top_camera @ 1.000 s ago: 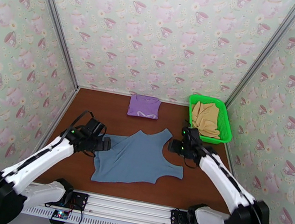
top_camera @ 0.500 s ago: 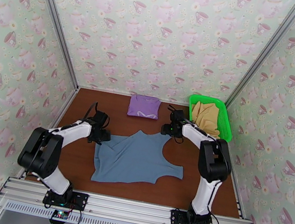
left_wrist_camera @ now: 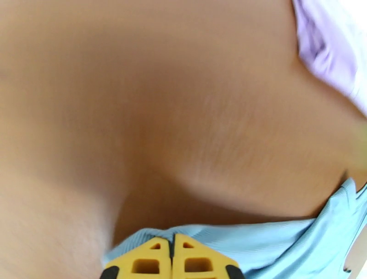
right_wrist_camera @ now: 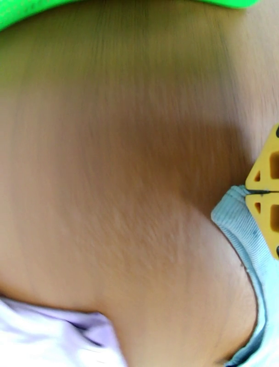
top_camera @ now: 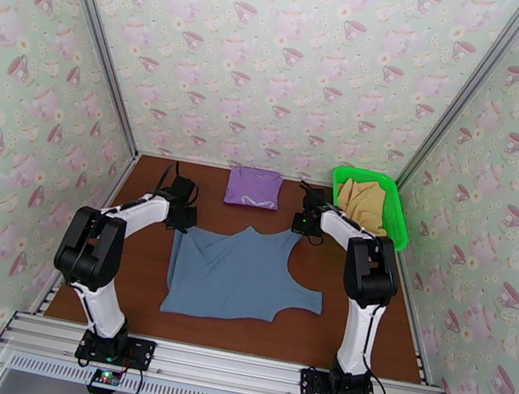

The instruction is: Fold and stack the mixed laundry pile

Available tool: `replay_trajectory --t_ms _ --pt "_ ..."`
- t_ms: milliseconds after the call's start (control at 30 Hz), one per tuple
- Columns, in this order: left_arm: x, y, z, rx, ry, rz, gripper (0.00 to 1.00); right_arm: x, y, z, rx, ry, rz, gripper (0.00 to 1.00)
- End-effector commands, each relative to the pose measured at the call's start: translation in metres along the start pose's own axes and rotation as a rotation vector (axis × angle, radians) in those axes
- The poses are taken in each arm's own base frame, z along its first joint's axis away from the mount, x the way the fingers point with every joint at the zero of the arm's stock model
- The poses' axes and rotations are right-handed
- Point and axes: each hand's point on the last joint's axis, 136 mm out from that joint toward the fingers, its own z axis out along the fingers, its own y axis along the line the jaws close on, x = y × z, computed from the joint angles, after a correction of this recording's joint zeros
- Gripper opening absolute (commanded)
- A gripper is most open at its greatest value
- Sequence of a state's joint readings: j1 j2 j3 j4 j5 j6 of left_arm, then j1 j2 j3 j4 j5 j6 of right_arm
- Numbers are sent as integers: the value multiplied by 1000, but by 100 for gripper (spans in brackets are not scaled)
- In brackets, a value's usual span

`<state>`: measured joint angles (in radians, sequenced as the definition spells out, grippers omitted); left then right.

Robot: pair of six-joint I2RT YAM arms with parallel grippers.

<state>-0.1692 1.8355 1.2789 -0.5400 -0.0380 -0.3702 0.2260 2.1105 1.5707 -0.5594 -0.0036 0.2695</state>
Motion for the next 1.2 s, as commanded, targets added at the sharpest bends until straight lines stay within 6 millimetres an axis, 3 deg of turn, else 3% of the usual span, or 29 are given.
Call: replay_trajectory --t_ms 0,200,267,333,367,400,500,633,733,833,967,1067,1167 --pt "-31 8 5 -28 -33 34 0 -42 -25 -28 39 -107 117 0" --pt "-77 -5 32 20 -56 50 2 -58 -43 -11 94 -110 189 0" --pt "-84 -10 43 39 -40 53 21 -59 -45 -2 96 -95 203 2" --pt "-88 -15 49 51 -24 53 53 -60 -42 2 73 -87 208 26" --pt "-89 -17 49 58 -23 51 57 -59 -39 2 57 -85 202 37" --pt "-90 -18 46 62 -29 46 66 -60 -36 0 40 -94 196 44" --pt "-93 -16 22 68 -78 31 78 -59 -28 -14 -12 -126 162 60" --pt "-86 -14 -34 91 -152 4 79 -49 -14 -51 -78 -175 87 67" --pt "-57 -9 -76 87 -160 -21 75 -26 6 -85 -115 -202 -3 68" --pt "-8 -4 -94 87 -84 -41 71 15 29 -108 -129 -195 -93 67" --pt "58 -7 -83 159 45 -74 68 81 57 -116 -156 -138 -161 63" --pt "93 -1 -63 147 109 -91 64 121 68 -112 -172 -86 -162 60" --pt "114 4 -45 128 144 -99 61 150 80 -107 -204 -35 -163 58"
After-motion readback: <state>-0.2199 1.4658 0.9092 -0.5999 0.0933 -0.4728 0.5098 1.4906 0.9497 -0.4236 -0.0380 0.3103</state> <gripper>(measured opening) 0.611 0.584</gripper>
